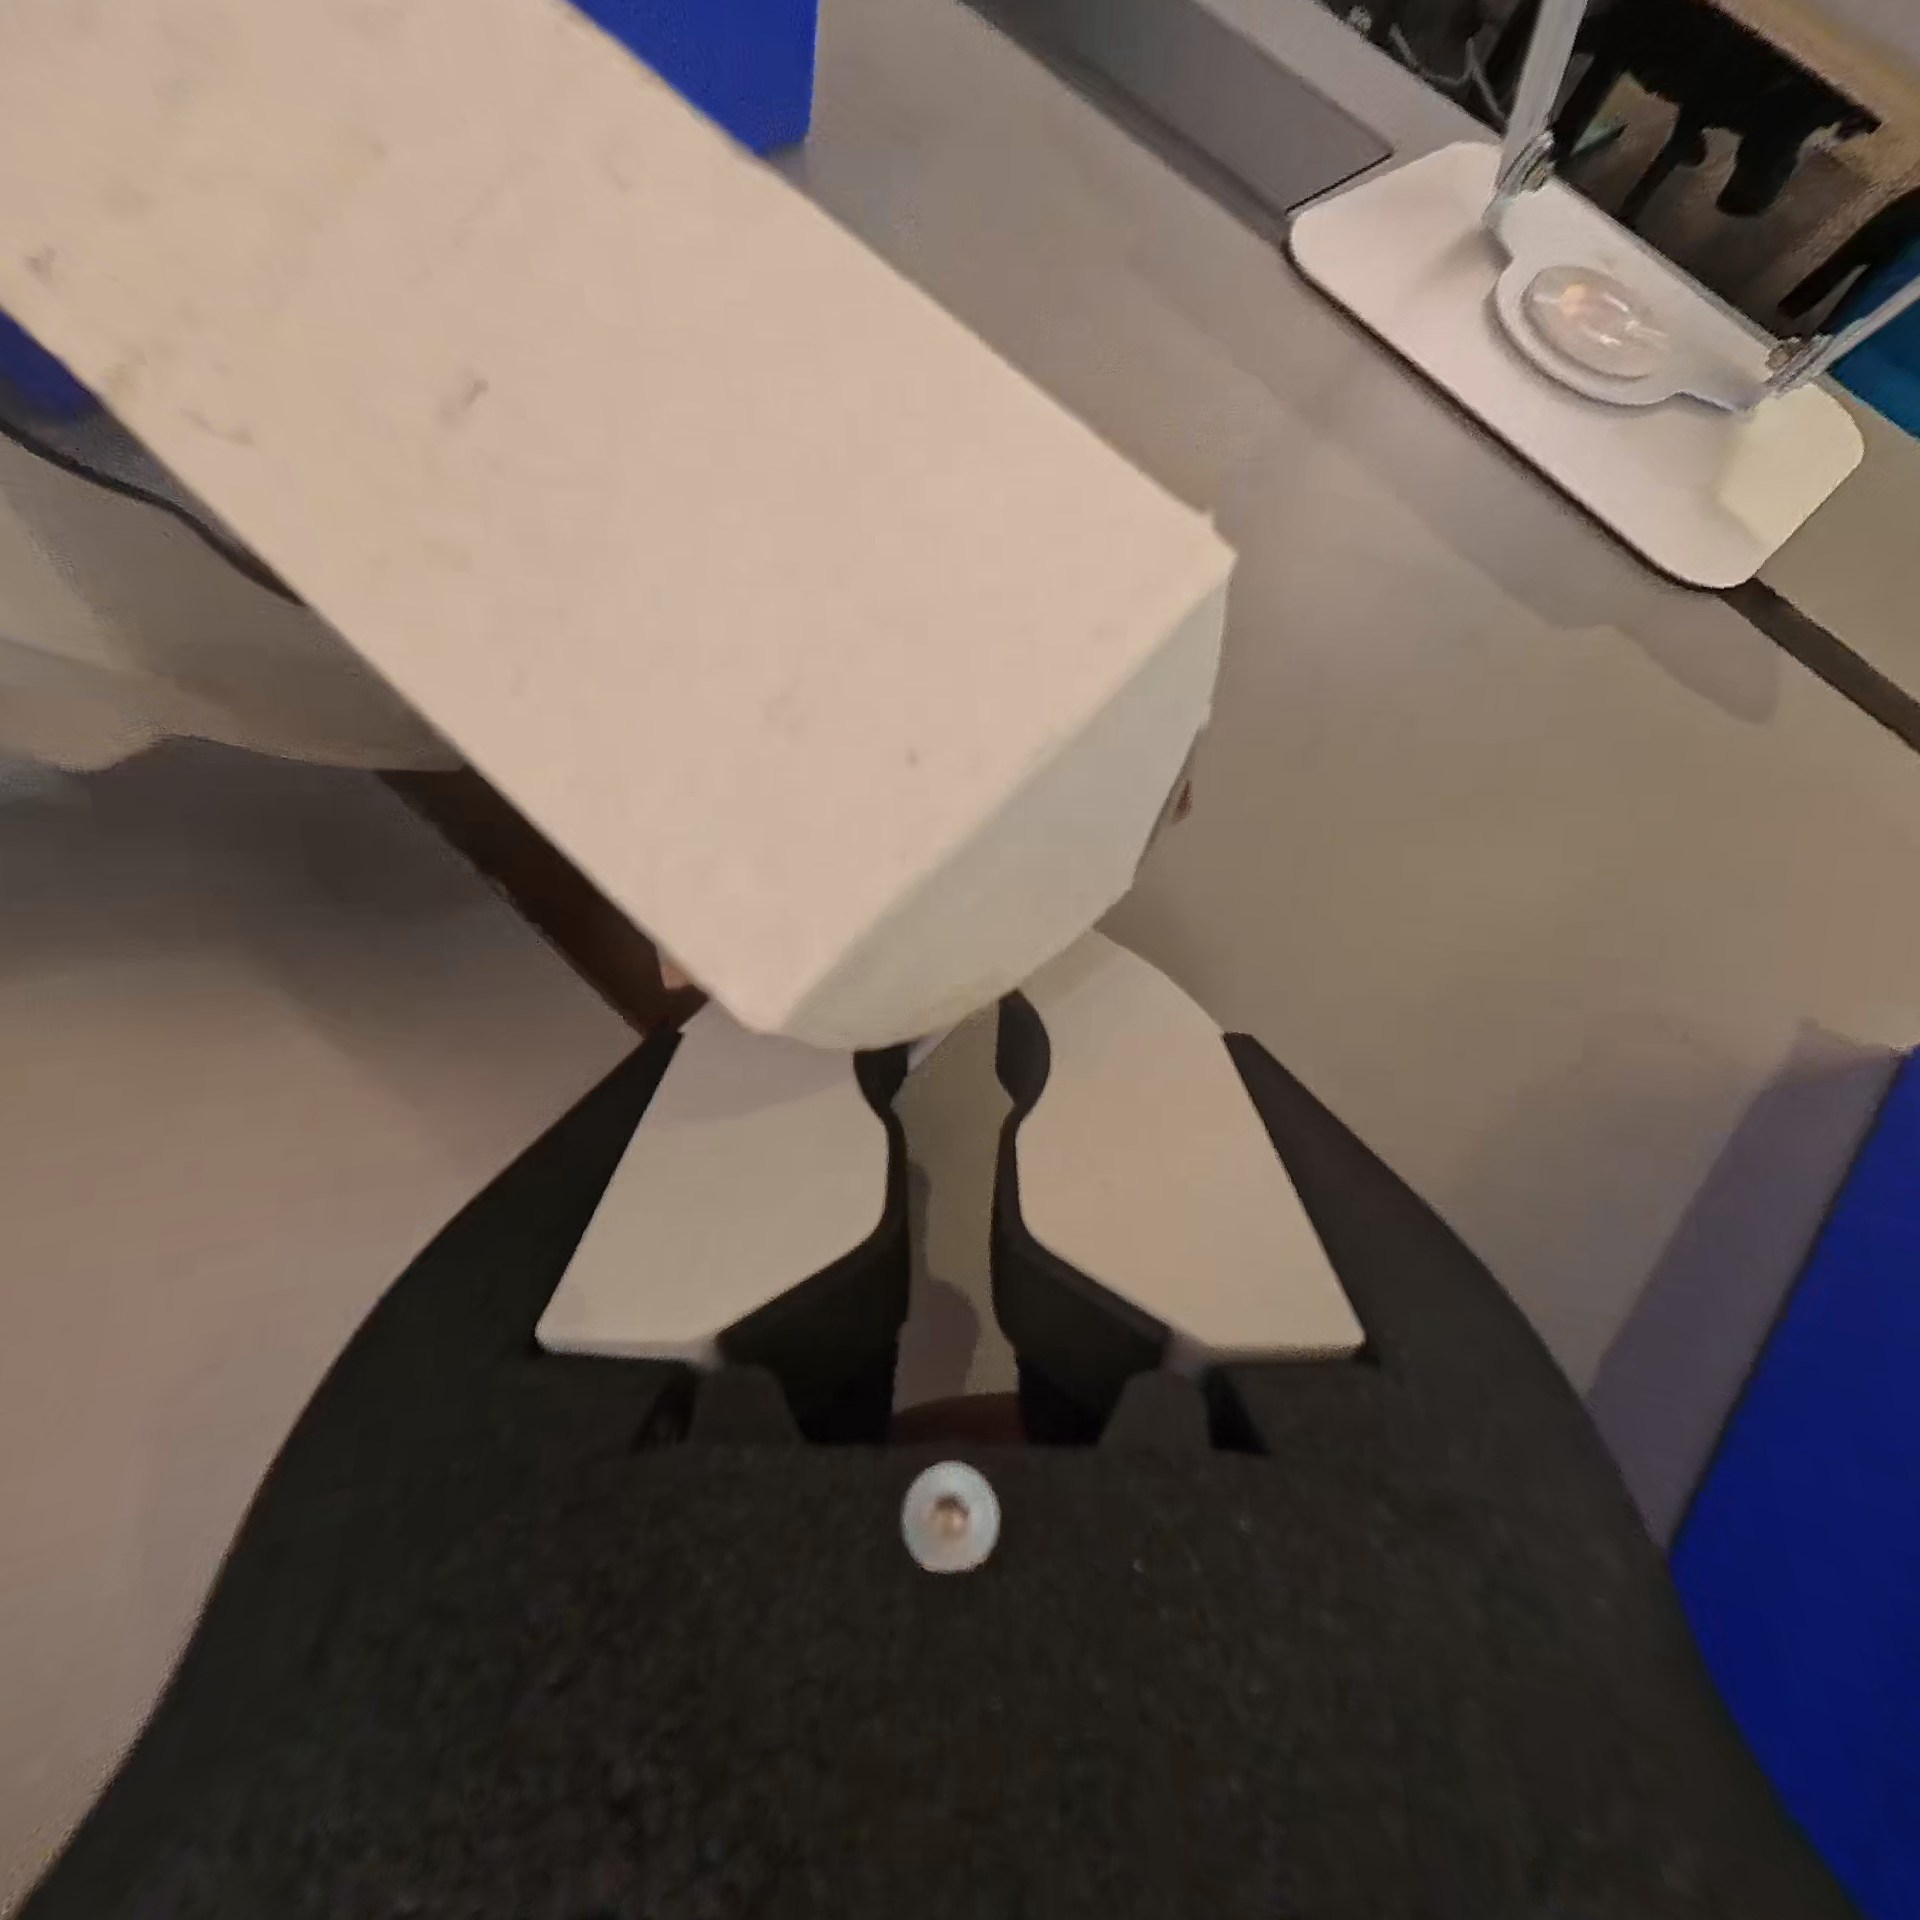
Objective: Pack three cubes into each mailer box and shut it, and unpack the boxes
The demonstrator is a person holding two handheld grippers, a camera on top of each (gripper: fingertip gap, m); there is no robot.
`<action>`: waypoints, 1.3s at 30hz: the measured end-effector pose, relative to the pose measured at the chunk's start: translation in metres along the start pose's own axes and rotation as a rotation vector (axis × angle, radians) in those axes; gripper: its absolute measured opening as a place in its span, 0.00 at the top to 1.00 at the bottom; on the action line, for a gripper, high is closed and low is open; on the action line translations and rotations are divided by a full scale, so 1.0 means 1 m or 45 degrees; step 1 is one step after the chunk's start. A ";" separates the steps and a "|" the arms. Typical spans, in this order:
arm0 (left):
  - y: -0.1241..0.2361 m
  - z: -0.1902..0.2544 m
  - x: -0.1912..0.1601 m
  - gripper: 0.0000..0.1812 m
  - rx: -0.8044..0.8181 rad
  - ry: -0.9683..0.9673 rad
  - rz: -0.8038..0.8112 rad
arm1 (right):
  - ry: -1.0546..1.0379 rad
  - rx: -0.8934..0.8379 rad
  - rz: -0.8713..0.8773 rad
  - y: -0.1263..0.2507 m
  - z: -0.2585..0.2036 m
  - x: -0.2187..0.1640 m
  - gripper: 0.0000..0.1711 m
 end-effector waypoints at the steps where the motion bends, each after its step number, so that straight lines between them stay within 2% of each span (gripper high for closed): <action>1: -0.003 0.000 -0.002 0.60 0.018 -0.008 -0.017 | 0.031 -0.032 -0.030 0.000 0.000 -0.002 0.94; 3: -0.001 -0.003 -0.004 0.58 0.044 -0.010 -0.015 | 0.041 -0.048 -0.029 0.000 0.000 -0.002 0.94; 5: 0.007 -0.003 -0.006 0.62 0.012 0.010 0.001 | 0.029 -0.009 -0.037 0.003 0.000 -0.006 0.91; 9: 0.035 0.003 -0.021 0.63 0.001 0.016 0.061 | 0.003 0.139 -0.012 0.024 -0.004 -0.024 0.83; 11: 0.050 0.006 -0.023 0.64 0.026 -0.003 0.137 | 0.008 0.157 0.069 0.038 -0.002 -0.030 0.79; 13: 0.059 0.007 -0.019 0.61 0.041 -0.005 0.184 | 0.029 0.098 0.216 0.051 0.004 -0.023 0.70; 15: 0.058 0.006 -0.013 0.57 0.073 -0.014 0.183 | 0.049 0.037 0.304 0.057 0.007 -0.011 0.69; 17: 0.054 0.008 -0.009 0.58 0.089 -0.025 0.171 | 0.080 0.052 0.305 0.051 -0.001 -0.001 0.67; 22: 0.062 0.025 -0.007 0.67 0.114 -0.093 0.186 | 0.168 -0.067 0.244 0.052 -0.017 0.007 0.78; 23: 0.065 0.026 -0.010 0.70 0.145 -0.108 0.188 | 0.183 -0.130 0.217 0.054 -0.017 0.004 0.85; 25: 0.071 0.024 -0.014 0.87 0.243 -0.099 0.202 | 0.220 -0.245 0.191 0.059 -0.016 -0.001 0.93; 26: 0.072 0.023 -0.015 0.92 0.268 -0.090 0.210 | 0.227 -0.275 0.189 0.061 -0.017 -0.003 0.98; 28: 0.072 0.027 -0.018 0.97 0.263 -0.074 0.215 | 0.219 -0.273 0.168 0.063 -0.021 -0.008 0.98; 35: 0.058 0.048 -0.044 0.99 0.199 -0.072 0.111 | 0.145 -0.069 0.055 0.054 -0.037 -0.036 0.99; 39: 0.051 0.051 -0.060 0.98 0.223 -0.068 0.041 | 0.118 -0.054 0.030 0.050 -0.035 -0.051 0.98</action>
Point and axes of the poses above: each gripper's, where its closed fingertips meet, y back along the fingers, x out of its top, z = x × y across the jaws, the point moved 4 cm from there along y, back along the fingers, and after that the axes turned 13 degrees about -z, right-handed, at the moved point
